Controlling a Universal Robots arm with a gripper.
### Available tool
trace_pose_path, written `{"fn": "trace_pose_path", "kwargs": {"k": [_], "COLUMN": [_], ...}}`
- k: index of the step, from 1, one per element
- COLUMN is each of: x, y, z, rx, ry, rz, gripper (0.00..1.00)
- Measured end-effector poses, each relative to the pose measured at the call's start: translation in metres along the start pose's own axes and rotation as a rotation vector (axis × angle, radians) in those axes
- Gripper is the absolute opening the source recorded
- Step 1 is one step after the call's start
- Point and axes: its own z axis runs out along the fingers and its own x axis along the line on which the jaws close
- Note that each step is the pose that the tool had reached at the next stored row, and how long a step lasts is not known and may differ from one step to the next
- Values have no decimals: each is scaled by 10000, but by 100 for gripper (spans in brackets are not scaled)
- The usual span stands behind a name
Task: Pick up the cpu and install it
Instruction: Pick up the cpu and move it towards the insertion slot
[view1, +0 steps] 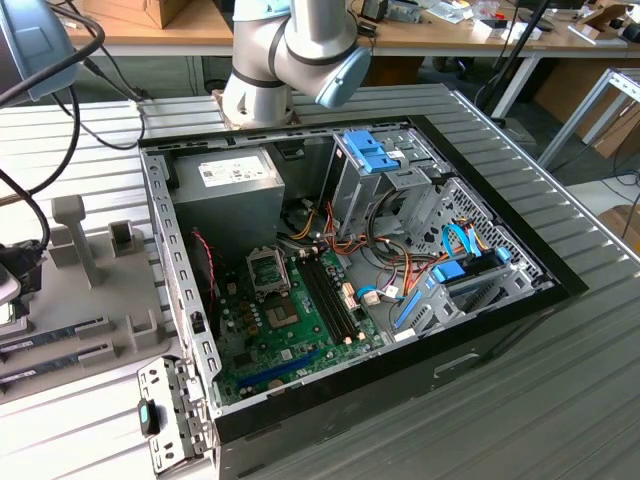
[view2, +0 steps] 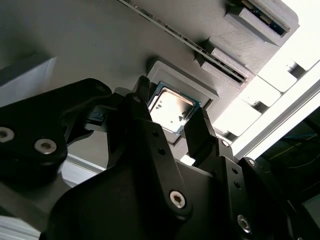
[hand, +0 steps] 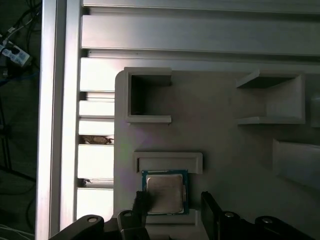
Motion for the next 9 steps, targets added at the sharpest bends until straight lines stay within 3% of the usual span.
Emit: {"fn": "trace_pose_path", "kwargs": {"k": [9], "x": [27], "y": [28], "z": [25], "rx": [23], "ry": [0], "rz": [0], "gripper": [56]}}
